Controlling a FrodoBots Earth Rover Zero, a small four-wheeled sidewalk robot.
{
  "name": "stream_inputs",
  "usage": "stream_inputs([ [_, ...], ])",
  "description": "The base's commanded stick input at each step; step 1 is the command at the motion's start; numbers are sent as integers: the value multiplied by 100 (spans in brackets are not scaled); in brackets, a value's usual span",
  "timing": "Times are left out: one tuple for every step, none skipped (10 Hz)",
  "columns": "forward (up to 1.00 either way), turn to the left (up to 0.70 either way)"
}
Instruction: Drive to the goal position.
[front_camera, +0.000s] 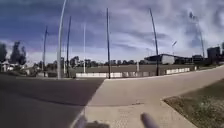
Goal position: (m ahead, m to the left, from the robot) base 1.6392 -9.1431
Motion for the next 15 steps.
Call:
stream_inputs([
  [24,0],
  [50,0],
  [50,0],
  [50,0],
  [50,0],
  [50,0],
  [50,0],
  [50,0],
  [50,0],
  [50,0],
  [50,0],
  [50,0],
  [50,0],
  [50,0],
  [50,0],
])
